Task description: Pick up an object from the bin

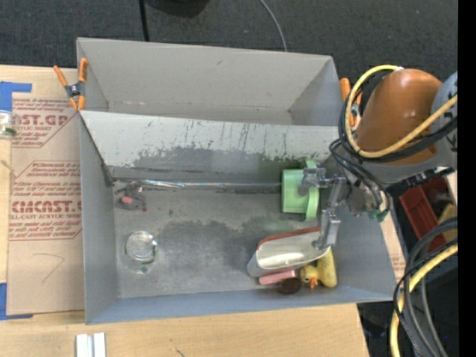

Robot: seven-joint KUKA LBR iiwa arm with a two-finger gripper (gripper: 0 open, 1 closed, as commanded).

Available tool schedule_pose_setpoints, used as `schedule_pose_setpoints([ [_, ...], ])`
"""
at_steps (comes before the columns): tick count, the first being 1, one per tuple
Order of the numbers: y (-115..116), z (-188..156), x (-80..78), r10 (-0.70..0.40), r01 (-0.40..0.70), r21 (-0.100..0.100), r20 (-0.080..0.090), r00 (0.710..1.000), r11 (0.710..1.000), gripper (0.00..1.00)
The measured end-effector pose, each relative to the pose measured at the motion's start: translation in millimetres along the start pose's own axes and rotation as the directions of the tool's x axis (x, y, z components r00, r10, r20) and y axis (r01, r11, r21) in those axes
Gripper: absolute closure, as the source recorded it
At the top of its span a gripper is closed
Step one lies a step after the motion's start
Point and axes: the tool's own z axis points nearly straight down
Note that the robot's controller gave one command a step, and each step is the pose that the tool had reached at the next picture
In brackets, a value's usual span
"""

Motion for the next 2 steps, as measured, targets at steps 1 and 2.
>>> schedule_pose_setpoints([
  [1,0.3,-4.6,-1.4,-0.001,0.001,0.001,0.007,1.000,1.000,0.00],
  [2,9.9,21.4,-0.4,-0.070,0.070,0.003,0.012,0.997,0.998,0.00],
])
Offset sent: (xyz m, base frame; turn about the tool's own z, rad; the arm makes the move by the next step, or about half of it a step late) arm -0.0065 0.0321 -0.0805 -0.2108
